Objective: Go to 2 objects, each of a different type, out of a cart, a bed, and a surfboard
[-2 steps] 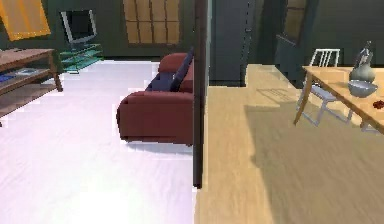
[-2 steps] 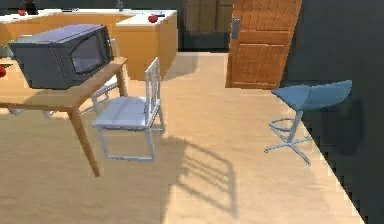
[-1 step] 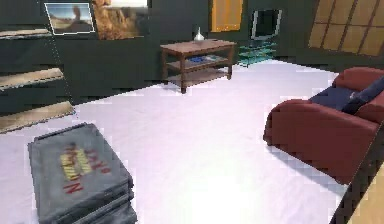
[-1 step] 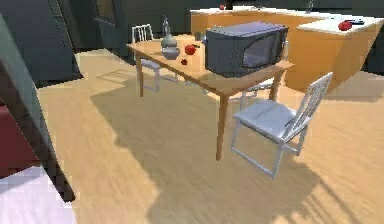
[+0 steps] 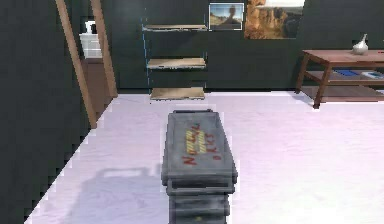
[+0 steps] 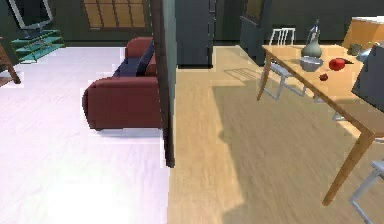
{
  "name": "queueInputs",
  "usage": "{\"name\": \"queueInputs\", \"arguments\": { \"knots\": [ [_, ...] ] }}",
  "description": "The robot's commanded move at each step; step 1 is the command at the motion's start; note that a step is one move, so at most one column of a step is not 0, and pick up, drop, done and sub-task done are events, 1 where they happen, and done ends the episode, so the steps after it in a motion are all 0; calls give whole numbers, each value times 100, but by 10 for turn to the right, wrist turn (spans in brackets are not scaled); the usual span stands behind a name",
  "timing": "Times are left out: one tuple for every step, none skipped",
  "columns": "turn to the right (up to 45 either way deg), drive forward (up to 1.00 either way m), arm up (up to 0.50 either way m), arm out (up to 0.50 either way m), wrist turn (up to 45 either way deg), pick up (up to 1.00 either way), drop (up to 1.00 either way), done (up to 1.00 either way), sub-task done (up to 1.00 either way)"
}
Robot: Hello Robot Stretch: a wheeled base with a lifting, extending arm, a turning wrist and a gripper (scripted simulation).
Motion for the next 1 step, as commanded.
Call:
{"name": "queueInputs", "arguments": {
  "knots": [
    [0,0,0,0,0,0,0,100,0]
  ]
}}
